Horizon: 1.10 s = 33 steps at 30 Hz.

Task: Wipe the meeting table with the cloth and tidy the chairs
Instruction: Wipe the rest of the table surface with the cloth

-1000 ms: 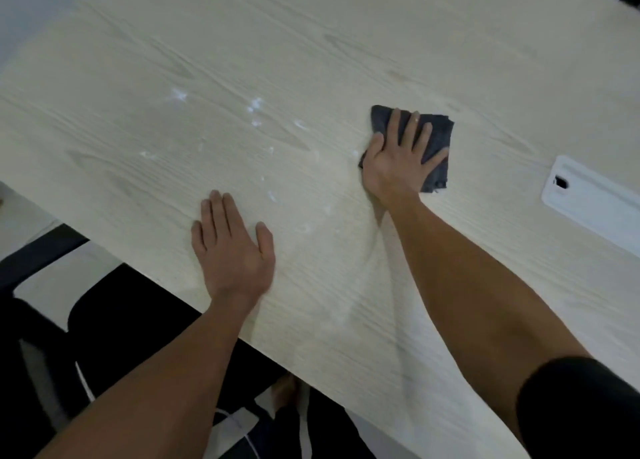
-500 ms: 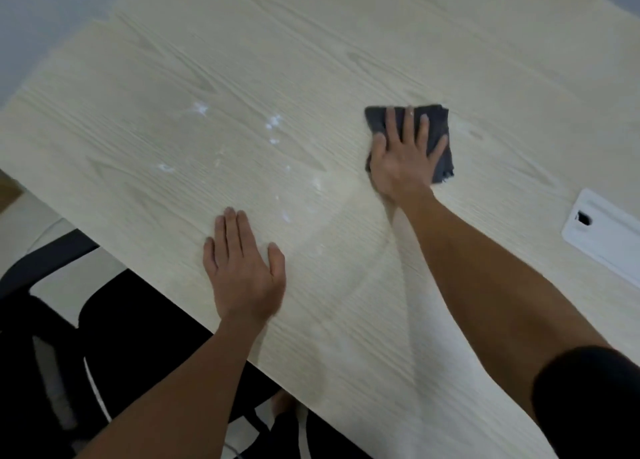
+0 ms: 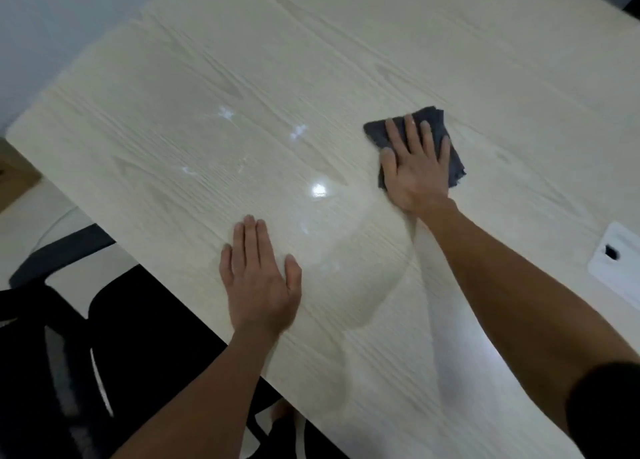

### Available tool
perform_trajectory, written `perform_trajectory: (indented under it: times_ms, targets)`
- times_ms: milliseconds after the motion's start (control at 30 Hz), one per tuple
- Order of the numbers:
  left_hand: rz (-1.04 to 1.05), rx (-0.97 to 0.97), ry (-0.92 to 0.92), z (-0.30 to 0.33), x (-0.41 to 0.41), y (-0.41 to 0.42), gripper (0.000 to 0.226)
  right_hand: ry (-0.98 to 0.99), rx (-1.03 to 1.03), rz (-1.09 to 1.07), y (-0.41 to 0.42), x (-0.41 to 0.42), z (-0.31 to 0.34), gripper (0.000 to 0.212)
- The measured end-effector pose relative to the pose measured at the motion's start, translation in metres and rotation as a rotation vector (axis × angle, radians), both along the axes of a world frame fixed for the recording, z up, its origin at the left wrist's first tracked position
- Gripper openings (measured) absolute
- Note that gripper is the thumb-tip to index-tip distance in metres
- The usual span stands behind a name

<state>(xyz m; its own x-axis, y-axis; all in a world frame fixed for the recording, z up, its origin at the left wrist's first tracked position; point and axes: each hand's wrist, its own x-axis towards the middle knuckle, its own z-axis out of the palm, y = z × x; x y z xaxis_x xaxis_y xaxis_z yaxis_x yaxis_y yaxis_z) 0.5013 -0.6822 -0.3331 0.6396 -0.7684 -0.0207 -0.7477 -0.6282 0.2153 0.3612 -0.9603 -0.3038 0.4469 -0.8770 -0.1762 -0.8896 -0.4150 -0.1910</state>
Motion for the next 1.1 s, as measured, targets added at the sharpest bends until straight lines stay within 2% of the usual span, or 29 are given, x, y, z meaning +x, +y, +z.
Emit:
perform_trajectory:
  times_ms: [100, 200, 300, 367, 433, 500, 567, 633, 700, 767, 867, 933, 1000, 1100]
  targets:
    - [0.007, 0.028, 0.019, 0.000, 0.001, -0.001, 0.078, -0.032, 0.013, -0.027, -0.022, 0.085, -0.001, 0.063]
    - [0.006, 0.029, 0.001, 0.001, 0.003, -0.001, 0.077, -0.044, -0.034, 0.232, 0.017, 0.141, -0.009, 0.062]
    - [0.009, 0.042, -0.003, 0.002, 0.002, 0.000, 0.078, -0.109, -0.072, 0.558, 0.070, 0.113, -0.014, 0.056]
    - [0.017, 0.041, -0.002, 0.002, 0.002, 0.000, 0.078, -0.100, -0.105, 0.652, 0.079, 0.063, -0.018, 0.053]
    - [0.012, 0.036, 0.005, 0.003, 0.000, -0.001, 0.078, -0.059, -0.091, 0.577, 0.056, 0.021, -0.014, 0.054]
    - [0.006, 0.034, 0.020, 0.003, 0.001, -0.002, 0.078, -0.009, -0.057, 0.377, 0.013, 0.021, -0.006, 0.056]
    - [-0.002, 0.044, 0.025, 0.003, 0.002, -0.001, 0.078, 0.000, -0.015, 0.173, -0.022, 0.057, -0.001, 0.059]
    - [0.002, 0.052, 0.021, 0.002, 0.002, 0.000, 0.078, -0.016, 0.006, 0.092, -0.034, 0.111, 0.000, 0.062]
    - [0.002, 0.057, 0.008, 0.002, 0.004, 0.000, 0.078, -0.028, 0.003, 0.144, -0.019, 0.156, -0.004, 0.063]
    - [0.003, 0.054, -0.007, 0.002, 0.004, -0.001, 0.077, -0.028, -0.017, 0.307, 0.014, 0.176, -0.006, 0.063]
    - [0.006, 0.064, 0.027, 0.003, 0.003, 0.000, 0.078, -0.079, -0.046, 0.621, 0.059, 0.139, -0.010, 0.058]
    - [0.015, 0.057, 0.032, 0.002, 0.002, 0.000, 0.079, -0.107, -0.082, 0.721, 0.065, 0.092, -0.015, 0.054]
    - [0.011, 0.043, 0.031, 0.002, 0.002, 0.000, 0.079, -0.059, -0.073, 0.668, 0.044, 0.059, -0.012, 0.055]
    - [-0.003, 0.039, 0.024, 0.002, 0.002, -0.001, 0.078, 0.012, -0.036, 0.344, -0.004, 0.079, -0.002, 0.059]
